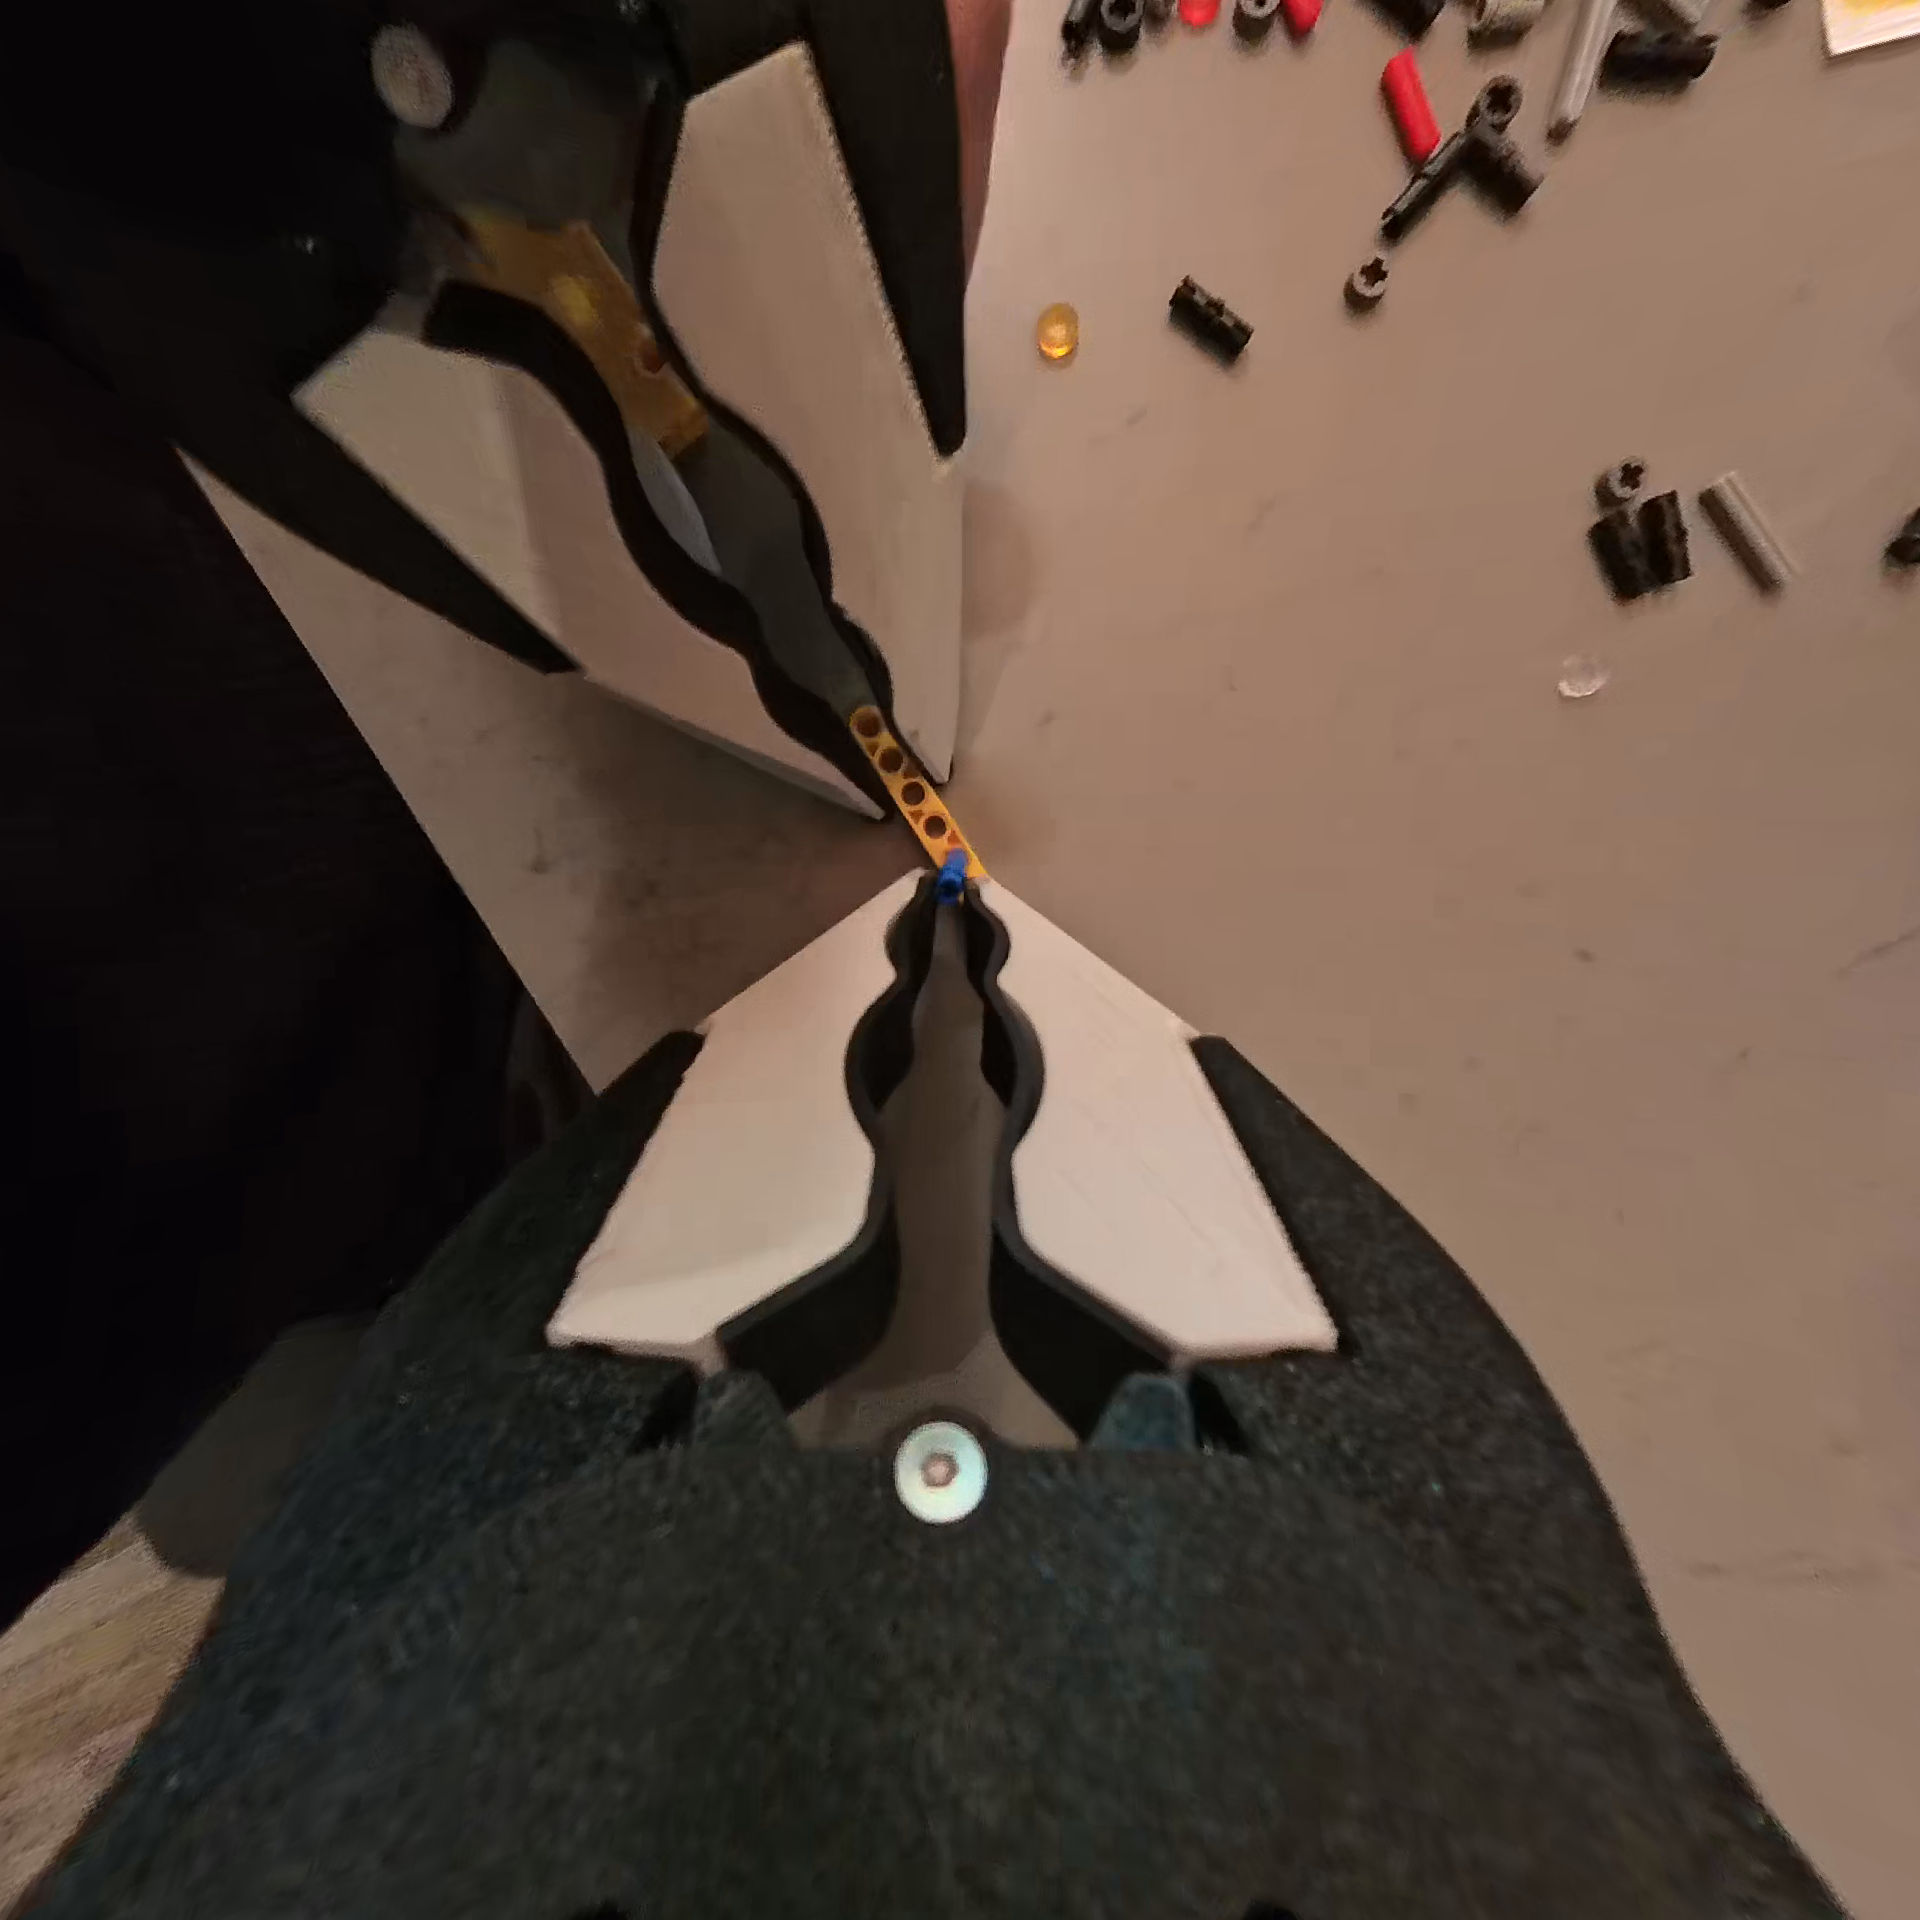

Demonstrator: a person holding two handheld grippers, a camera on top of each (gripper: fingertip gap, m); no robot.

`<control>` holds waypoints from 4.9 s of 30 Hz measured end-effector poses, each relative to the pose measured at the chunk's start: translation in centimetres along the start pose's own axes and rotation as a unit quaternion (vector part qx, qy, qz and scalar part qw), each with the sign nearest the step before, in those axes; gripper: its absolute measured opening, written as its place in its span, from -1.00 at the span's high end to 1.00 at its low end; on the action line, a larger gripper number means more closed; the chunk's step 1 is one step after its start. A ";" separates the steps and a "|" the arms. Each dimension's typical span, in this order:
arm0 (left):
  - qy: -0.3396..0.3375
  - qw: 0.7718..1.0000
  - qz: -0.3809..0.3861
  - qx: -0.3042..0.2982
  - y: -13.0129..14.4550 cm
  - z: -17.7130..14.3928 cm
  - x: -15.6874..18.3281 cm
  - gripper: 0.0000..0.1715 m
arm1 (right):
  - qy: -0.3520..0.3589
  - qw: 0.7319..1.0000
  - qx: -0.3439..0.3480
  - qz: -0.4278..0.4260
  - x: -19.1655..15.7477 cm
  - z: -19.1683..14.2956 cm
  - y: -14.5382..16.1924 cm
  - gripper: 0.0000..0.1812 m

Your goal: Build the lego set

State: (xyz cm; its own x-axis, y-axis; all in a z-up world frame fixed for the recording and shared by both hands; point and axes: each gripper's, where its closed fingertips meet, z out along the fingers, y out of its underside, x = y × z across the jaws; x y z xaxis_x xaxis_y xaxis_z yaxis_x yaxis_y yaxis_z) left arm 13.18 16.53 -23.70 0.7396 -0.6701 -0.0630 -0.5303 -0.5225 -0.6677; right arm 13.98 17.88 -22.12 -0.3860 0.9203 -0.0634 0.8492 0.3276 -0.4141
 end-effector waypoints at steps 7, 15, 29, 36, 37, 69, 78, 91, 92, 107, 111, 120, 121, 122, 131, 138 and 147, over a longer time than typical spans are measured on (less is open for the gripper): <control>0.004 1.000 -0.008 0.008 -0.2 0.2 0.4 0.93 | -0.036 0.998 -0.046 0.013 -0.1 0.9 -0.4 0.96; -0.011 1.000 -0.017 0.010 -0.3 0.2 0.0 0.93 | -0.019 0.999 0.025 0.019 0.3 0.3 -0.4 0.96; -0.078 0.970 -0.044 0.225 -6.6 -4.7 -2.8 0.89 | -0.213 0.848 0.380 0.301 0.4 -6.7 -5.5 0.96; -0.081 0.970 -0.013 0.227 -6.3 -4.8 -2.4 1.00 | -0.240 0.841 0.377 0.304 -0.1 -6.6 -5.1 0.97; -0.078 0.971 -0.013 0.225 -6.2 -4.7 -2.3 1.00 | -0.234 0.847 0.373 0.296 -0.2 -6.5 -5.1 0.96; 0.341 0.897 -0.050 0.277 -5.9 -9.6 6.7 1.00 | -0.031 0.896 0.313 -0.314 -8.3 -8.2 -6.7 0.95; 0.059 0.984 -0.094 0.139 -3.5 -4.0 -0.7 0.40 | 0.057 0.960 0.258 -0.093 1.4 -8.4 -5.4 0.96; 0.011 0.998 -0.046 0.037 0.1 -1.6 -0.3 0.64 | -0.008 0.987 0.030 -0.160 0.1 -0.5 -0.5 0.96; 0.008 0.999 -0.041 0.032 0.2 -1.5 -0.2 0.63 | -0.009 0.986 0.022 -0.162 -0.1 -0.3 -0.4 0.96; -0.013 0.998 -0.058 0.007 0.2 -0.2 -0.1 0.94 | -0.039 0.996 -0.059 -0.055 0.3 0.3 -0.1 0.96; -0.002 0.997 -0.071 0.012 0.2 -0.2 -0.1 0.94 | -0.051 0.996 -0.069 -0.033 0.3 0.3 -0.1 0.96; -0.006 0.998 -0.067 0.013 0.2 -0.2 -0.1 0.94 | -0.049 0.995 -0.084 0.004 0.4 0.7 -0.8 0.96; -0.005 0.998 -0.069 0.013 0.2 -0.2 -0.1 0.94 | -0.046 0.995 -0.093 -0.002 0.4 0.7 -0.8 0.96; -0.005 0.998 -0.069 0.014 0.2 -0.2 -0.1 0.94 | -0.043 0.994 -0.103 -0.008 0.4 0.7 -0.8 0.96; -0.010 0.997 -0.069 0.017 0.3 -0.2 -0.1 0.93 | -0.035 0.997 -0.070 -0.016 0.3 0.6 -0.7 0.96; -0.009 0.997 -0.072 0.017 0.3 -0.2 -0.1 0.93 | -0.024 0.999 -0.044 0.003 0.3 0.4 0.0 0.96; -0.009 0.998 -0.067 0.018 0.2 -0.1 -0.1 0.93 | -0.006 0.998 -0.053 -0.017 0.3 0.6 0.7 0.96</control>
State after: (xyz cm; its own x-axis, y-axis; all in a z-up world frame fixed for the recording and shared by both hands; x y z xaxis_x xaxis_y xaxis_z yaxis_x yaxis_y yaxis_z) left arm 12.92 16.45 -23.75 0.8103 -0.5858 0.0166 -0.4107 -0.5878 -0.6970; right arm 14.25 18.29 -22.95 -0.4197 0.9056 -0.0618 0.8683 0.3807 -0.3179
